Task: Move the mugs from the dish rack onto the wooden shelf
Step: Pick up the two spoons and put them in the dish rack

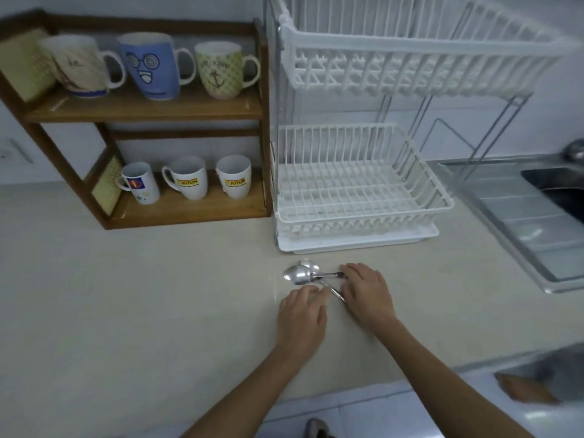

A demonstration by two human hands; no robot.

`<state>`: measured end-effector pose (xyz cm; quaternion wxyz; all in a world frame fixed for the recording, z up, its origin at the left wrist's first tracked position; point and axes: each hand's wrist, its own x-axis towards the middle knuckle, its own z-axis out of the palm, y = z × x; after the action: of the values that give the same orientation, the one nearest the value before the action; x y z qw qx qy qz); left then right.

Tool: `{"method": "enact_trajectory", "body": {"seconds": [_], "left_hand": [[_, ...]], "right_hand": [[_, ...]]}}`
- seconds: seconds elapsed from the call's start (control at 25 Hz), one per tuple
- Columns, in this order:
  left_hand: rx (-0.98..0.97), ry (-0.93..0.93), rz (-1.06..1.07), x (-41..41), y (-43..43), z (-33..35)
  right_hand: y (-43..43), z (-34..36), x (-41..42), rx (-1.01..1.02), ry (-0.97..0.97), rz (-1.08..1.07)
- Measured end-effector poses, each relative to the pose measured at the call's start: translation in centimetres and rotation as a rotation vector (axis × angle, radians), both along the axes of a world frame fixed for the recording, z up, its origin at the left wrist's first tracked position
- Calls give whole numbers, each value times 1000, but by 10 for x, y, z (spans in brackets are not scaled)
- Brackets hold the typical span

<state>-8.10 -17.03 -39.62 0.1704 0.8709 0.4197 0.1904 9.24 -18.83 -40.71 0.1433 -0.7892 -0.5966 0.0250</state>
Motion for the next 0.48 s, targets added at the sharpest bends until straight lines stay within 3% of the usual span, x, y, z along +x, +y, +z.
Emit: {"method": "enact_trajectory", "body": {"seconds": [0.16,0.36,0.48], "left_hand": [[-19,110,123,26,-4,-3],[186,241,168,30,-11,-11],[144,258,245,26,-10,-6]], "right_hand": [[8,-2,19,54,70,172],[19,-3,28,117,132,299],[23,-2,31,130,119,334]]}}
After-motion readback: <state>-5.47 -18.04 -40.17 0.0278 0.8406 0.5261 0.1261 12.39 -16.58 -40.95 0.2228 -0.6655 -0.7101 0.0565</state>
